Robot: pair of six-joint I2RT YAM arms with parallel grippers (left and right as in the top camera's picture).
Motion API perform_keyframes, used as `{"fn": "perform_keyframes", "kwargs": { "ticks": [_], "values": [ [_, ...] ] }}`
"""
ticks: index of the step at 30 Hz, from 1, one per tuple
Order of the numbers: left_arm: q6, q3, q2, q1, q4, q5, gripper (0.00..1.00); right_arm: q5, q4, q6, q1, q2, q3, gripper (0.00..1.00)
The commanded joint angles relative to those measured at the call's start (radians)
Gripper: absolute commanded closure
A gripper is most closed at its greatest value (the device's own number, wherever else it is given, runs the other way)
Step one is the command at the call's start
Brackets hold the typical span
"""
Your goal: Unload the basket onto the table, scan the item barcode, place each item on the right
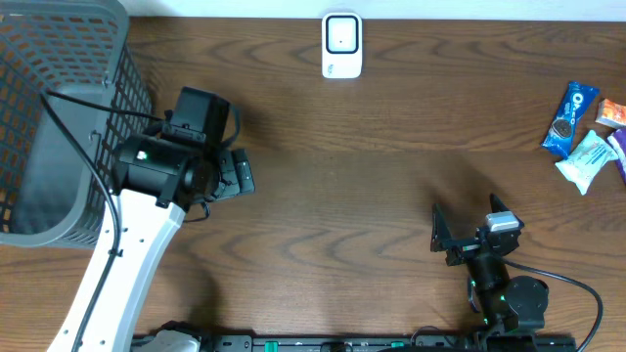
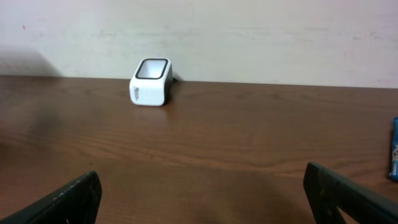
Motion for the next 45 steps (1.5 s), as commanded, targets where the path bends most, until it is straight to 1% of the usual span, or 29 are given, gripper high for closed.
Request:
{"fn": "perform_keyframes", "kwargs": {
  "ticks": [1,4,7,12,14,17,23,26,30,34,39,45],
  "values": [
    [0.009,-0.083,-0.035,-0.003,0.017,0.004,0.02,-0.009,-0.001,-0.007,-0.013,-0.011,-0.003,0.01],
    [0.009,-0.209,-0.101,-0.003,0.128,0.022,0.02,-0.009,-0.001,-0.007,-0.013,-0.011,-0.003,0.01],
    [0.015,-0.362,-0.186,-0.003,0.301,0.051,0.02,-0.009,-0.001,-0.007,-0.013,-0.011,-0.003,0.01],
    [0.119,-0.636,-0.351,-0.002,0.649,0.167,0.02,-0.009,-0.001,-0.007,-0.013,-0.011,-0.003,0.01],
    [0.134,-0.722,-0.409,-0.002,0.748,0.183,0.02,-0.009,-0.001,-0.007,-0.013,-0.011,-0.003,0.01],
    [0.143,-0.832,-0.488,-0.002,0.861,0.183,0.03,-0.009,-0.001,-0.007,-0.013,-0.011,-0.003,0.01],
    [0.202,-1.017,-0.641,-0.002,1.055,0.183,0.02,-0.009,-0.001,-0.007,-0.013,-0.011,-0.003,0.01],
    [0.224,-1.100,-0.738,-0.002,1.129,0.183,0.02,-0.009,-0.001,-0.007,-0.013,-0.011,-0.003,0.01],
    [0.225,-1.173,-0.867,-0.002,1.169,0.182,0.02,-0.009,-0.001,-0.007,-0.013,-0.011,-0.003,0.01],
    [0.254,-1.225,-0.979,0.006,1.206,0.182,0.02,-0.009,-0.001,-0.007,-0.013,-0.011,-0.003,0.01],
    [0.257,-1.290,-1.086,0.054,1.234,0.188,0.02,-0.009,-0.001,-0.007,-0.013,-0.011,-0.003,0.01],
    [0.257,-1.369,-1.184,0.134,1.308,0.254,0.02,-0.009,-0.001,-0.007,-0.013,-0.011,-0.003,0.01]
  ]
}}
